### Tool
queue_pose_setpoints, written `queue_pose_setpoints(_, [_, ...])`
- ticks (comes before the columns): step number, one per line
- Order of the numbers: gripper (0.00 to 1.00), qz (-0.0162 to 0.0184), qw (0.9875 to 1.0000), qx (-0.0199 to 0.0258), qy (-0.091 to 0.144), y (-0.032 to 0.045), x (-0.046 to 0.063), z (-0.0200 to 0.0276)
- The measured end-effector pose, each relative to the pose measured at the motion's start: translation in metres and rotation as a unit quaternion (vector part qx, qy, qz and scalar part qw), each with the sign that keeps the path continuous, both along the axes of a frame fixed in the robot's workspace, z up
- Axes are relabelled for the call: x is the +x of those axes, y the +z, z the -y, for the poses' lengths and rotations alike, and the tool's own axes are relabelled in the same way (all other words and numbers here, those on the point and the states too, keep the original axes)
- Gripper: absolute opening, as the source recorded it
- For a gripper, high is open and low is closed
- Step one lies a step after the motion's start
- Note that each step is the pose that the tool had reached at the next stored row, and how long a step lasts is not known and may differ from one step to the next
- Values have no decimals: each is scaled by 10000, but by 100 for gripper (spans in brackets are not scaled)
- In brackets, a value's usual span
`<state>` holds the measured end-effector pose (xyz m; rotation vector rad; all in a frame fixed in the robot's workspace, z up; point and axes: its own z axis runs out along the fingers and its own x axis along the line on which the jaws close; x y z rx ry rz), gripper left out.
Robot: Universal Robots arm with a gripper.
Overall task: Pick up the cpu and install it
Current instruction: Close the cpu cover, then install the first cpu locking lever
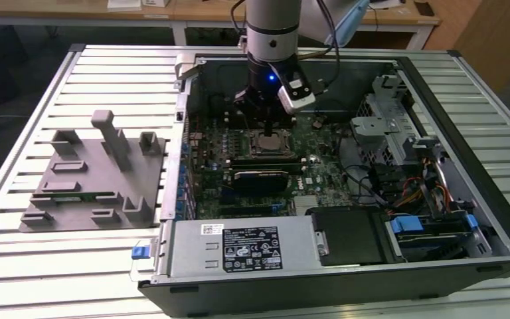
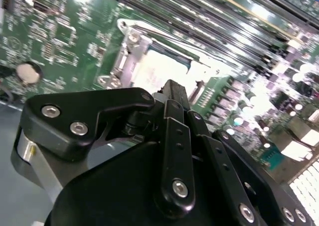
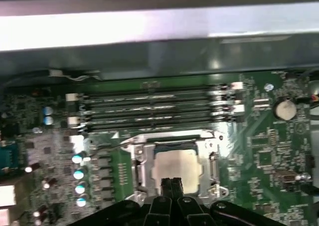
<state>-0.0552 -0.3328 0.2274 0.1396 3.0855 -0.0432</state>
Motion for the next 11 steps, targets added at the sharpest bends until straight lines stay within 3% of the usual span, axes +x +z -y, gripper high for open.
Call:
queue_pose_setpoints(3, [11,0,10000,-1,1,1,63,0])
queue_pose_setpoints(11, [11,0,10000,0,0,0,73,0])
